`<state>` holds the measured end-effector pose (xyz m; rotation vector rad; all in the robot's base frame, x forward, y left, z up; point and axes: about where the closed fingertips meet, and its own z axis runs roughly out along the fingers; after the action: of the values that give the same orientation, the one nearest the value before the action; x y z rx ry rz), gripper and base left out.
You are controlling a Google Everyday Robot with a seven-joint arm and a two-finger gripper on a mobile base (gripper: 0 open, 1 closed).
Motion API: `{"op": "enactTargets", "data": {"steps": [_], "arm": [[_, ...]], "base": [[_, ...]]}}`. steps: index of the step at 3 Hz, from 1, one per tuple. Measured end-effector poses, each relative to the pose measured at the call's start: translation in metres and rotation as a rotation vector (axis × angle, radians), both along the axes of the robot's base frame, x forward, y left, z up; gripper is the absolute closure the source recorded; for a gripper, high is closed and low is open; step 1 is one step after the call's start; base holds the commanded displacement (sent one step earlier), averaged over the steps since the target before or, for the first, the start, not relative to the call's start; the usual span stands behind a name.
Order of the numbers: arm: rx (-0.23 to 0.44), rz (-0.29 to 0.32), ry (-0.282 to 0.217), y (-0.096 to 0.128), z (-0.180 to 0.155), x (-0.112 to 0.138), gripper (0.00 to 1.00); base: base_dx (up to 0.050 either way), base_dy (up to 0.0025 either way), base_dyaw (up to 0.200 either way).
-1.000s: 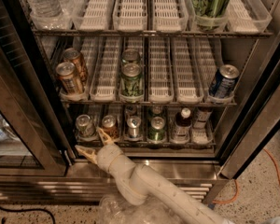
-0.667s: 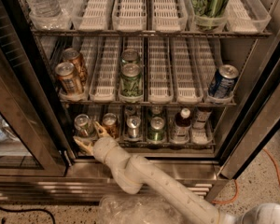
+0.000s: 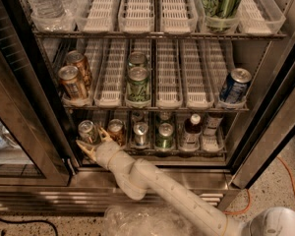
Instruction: Pick 7up can from bottom shelf of fridge
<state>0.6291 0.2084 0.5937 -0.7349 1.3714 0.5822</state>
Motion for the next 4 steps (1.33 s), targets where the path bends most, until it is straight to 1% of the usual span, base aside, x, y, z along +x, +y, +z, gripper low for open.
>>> {"op": "enactTargets", "data": {"steps": [2, 3, 4], "arm": [[0.002, 0.011, -0.002, 0.0036, -0.0001, 0.0023, 0.44], [0.003, 0.016, -0.001, 0.0045, -0.0002, 0.0025, 0.63], [0.003, 0.016, -0.001, 0.0045, -0.0002, 0.0025, 0.87]], "base": [[0.0, 0.0, 0.0], [0.0, 0.0, 0.0], [0.0, 0.0, 0.0]]}}
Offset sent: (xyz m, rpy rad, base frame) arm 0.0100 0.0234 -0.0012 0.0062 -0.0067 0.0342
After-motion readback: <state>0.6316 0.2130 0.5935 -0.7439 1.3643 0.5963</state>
